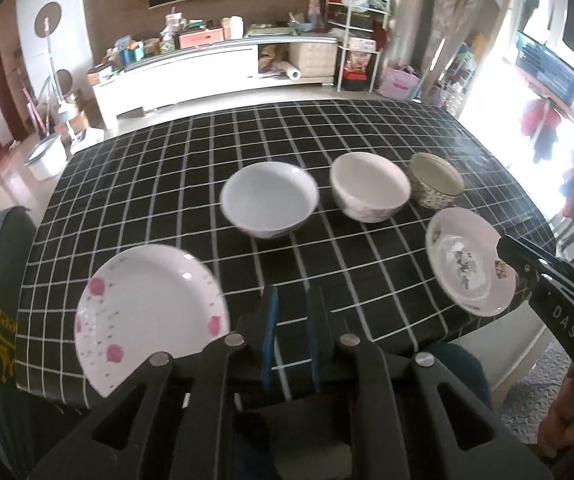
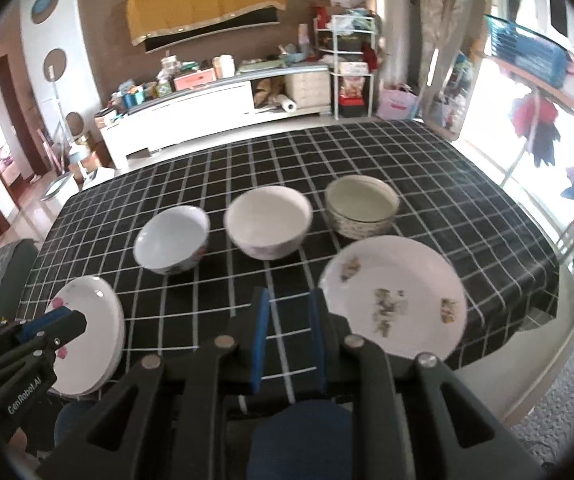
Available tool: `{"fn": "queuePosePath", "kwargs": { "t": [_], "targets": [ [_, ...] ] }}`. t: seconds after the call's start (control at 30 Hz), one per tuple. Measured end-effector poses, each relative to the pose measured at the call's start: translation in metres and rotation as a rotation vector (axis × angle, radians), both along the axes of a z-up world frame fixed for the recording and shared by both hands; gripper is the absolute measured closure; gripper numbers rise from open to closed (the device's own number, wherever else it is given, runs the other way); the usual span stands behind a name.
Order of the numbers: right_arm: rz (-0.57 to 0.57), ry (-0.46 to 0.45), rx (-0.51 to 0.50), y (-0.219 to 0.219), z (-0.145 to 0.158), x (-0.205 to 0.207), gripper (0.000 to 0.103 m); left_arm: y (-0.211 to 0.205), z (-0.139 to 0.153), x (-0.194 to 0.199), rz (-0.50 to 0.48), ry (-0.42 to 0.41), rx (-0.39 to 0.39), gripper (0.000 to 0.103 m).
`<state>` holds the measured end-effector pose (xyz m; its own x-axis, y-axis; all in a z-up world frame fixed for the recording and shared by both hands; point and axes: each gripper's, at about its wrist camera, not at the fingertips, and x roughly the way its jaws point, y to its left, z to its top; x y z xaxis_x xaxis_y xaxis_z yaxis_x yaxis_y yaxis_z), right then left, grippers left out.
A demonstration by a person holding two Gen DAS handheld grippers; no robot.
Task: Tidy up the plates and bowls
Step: 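Open both tools and move them to the cartoon-printed plate, then grip the cartoon-printed plate rim with both tools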
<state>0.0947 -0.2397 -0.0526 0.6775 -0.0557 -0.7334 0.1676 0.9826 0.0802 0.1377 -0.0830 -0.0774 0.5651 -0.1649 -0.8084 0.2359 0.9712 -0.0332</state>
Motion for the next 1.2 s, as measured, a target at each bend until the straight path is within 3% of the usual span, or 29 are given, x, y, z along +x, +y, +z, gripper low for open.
{"fn": "queuePosePath", "kwargs": {
  "t": [0.5, 0.9, 1.07, 1.2],
  "targets": [
    [-0.174, 0.078, 0.014, -0.101, -0.02, -0.001, 0.079, -0.09, -0.022, 0.029, -0.146, 0.081, 0.046, 0.09],
    [-0.239, 0.173, 0.021, -0.162, -0.051, 0.008, 0.079, -0.152, -0.051, 0.056, -0.238, 0.157, 0.079, 0.09],
    [-0.239, 0.244, 0.036, -0.177, -0.069, 0.017, 0.079, -0.168, -0.066, 0.068, -0.274, 0.196, 0.057, 0.09],
    [-0.221, 0.246, 0.057, -0.179, -0.075, 0.019, 0.079, -0.173, -0.077, 0.073, -0.31, 0.23, 0.023, 0.09]
  ]
}}
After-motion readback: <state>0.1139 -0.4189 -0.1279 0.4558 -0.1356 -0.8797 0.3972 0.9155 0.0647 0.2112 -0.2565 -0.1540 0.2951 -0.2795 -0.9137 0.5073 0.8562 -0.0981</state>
